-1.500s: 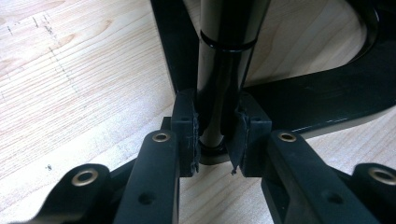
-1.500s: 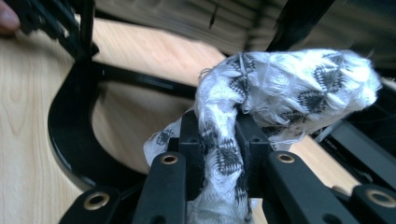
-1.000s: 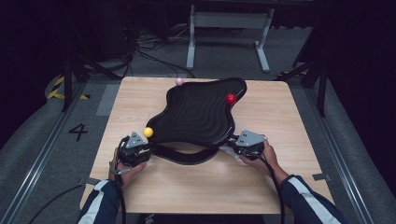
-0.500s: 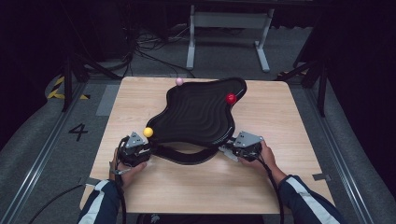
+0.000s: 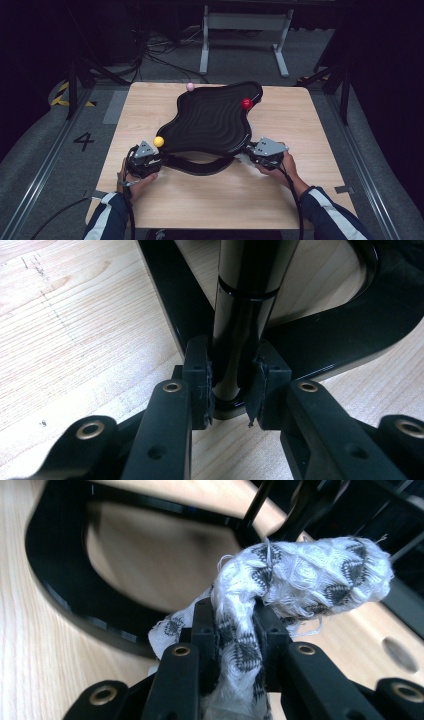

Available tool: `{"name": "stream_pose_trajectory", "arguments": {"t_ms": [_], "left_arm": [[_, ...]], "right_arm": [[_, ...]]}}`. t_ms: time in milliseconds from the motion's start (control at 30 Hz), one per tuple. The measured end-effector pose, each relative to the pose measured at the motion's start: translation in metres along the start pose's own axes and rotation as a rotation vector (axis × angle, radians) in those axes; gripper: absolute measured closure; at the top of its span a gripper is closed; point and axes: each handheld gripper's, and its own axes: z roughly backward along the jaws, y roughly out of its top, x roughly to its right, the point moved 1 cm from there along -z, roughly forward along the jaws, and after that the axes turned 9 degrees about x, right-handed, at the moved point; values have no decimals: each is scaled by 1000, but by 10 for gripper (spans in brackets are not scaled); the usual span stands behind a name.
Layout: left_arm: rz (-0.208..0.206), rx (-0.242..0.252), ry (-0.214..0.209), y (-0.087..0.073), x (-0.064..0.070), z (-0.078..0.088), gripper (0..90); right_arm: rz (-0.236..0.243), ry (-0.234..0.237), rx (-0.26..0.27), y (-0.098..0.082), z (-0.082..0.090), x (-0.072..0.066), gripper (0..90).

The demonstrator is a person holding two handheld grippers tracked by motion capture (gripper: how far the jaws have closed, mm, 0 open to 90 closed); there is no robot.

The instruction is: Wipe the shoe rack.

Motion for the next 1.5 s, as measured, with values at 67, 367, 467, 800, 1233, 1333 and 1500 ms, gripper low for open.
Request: {"name": "stream_pose_trajectory", "arguments": {"t_ms": [67,367,467,800,1233,1333,1500], "left_arm": [[10,4,-3,0,0,0,733],[1,-4,-16,0,0,0,733],[1,-2,-16,1,-1,-2,732],[7,16,-43,0,-5,-3,730],[-1,21,-38,-1,-3,-3,732],[1,24,-40,-1,-3,-3,732],[-2,20,-44,-1,-3,-2,732]], "right_arm": [[21,-15,41,12,4,1,758],[46,-70,130,28,6,7,758],[40,-87,153,31,4,9,757],[26,-20,43,11,-12,-3,756],[18,15,-73,-18,-24,-12,755],[27,-1,-16,-10,-21,-11,754],[45,-22,68,5,-21,-6,756]]}}
